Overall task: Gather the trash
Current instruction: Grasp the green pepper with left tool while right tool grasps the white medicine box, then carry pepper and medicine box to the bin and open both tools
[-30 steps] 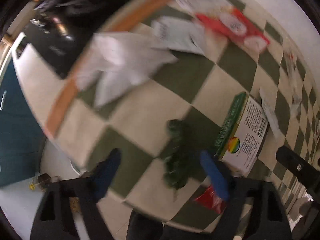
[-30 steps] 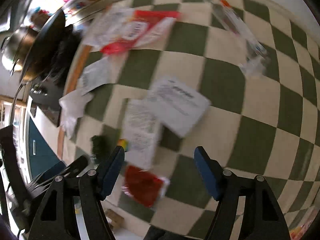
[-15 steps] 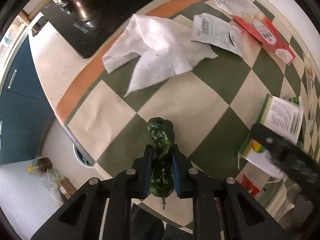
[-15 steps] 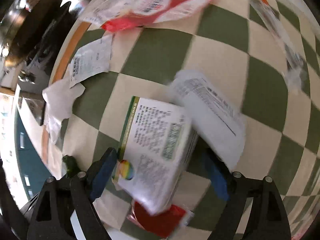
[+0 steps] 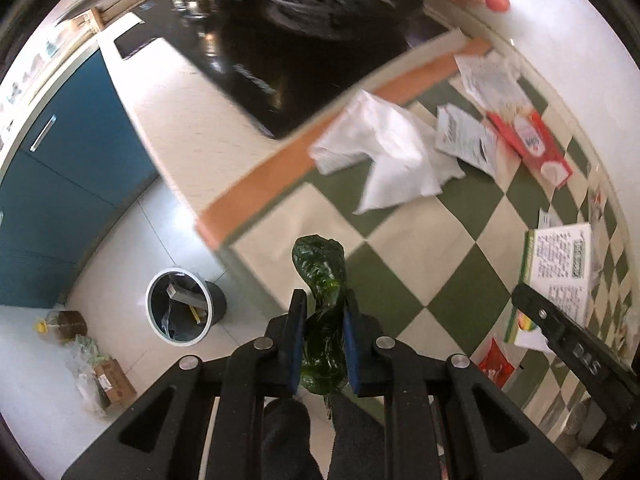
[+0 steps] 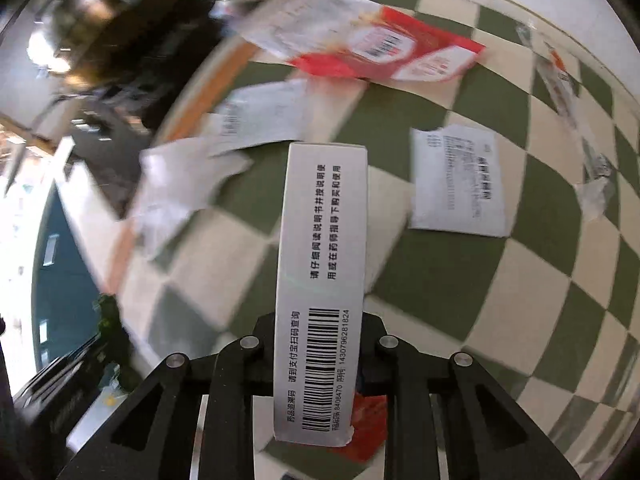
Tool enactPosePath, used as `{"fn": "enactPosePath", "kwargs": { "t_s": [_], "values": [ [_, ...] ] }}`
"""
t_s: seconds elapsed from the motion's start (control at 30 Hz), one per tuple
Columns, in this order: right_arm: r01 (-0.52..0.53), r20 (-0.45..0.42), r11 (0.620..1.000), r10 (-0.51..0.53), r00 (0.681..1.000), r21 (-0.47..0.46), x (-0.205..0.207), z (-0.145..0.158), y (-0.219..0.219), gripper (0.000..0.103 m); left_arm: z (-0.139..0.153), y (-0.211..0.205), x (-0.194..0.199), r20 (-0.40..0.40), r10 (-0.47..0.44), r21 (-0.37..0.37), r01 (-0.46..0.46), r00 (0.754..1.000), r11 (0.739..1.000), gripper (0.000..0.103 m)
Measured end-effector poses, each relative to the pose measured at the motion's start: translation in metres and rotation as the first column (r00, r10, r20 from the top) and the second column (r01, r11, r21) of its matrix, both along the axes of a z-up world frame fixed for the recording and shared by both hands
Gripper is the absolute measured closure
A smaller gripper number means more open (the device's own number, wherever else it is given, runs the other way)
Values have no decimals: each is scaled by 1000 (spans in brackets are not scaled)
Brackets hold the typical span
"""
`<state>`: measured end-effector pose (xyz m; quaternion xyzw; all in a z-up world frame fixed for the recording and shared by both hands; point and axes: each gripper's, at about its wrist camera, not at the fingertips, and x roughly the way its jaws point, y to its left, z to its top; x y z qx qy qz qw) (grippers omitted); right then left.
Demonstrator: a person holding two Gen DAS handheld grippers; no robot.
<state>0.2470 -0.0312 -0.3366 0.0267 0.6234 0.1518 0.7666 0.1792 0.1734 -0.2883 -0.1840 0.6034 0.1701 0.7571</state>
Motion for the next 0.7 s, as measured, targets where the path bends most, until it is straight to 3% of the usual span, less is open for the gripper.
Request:
{"fn": "enactPosePath", "kwargs": {
  "t_s": [0.1, 0.23, 0.4, 0.47, 0.6, 0.7],
  "values": [
    [-58, 35, 998, 57, 998, 35, -14, 20, 11, 79, 10, 16, -21, 31, 46, -14, -45, 998, 999, 89],
    [-182, 62, 981, 179, 982, 60, -43, 32, 69, 79, 10, 58, -71, 47, 157, -55, -154, 986, 986, 89],
    [-370, 13, 924, 370, 929, 93, -92, -1, 170, 79, -24, 143, -151, -1, 333, -74, -332, 943, 940, 89],
    [-431, -34, 896, 437, 899, 112, -119, -34, 214, 79, -59, 183, -189, -44, 413, -76, -415, 910, 906, 89],
    [-515, -131, 849, 527, 839, 121, -164, -137, 300, 79, -146, 241, -243, -121, 506, -127, -519, 854, 845, 89],
    [-548, -180, 827, 562, 807, 128, -184, -216, 343, 79, -243, 284, -275, -178, 559, -175, -585, 810, 792, 89]
  ]
}}
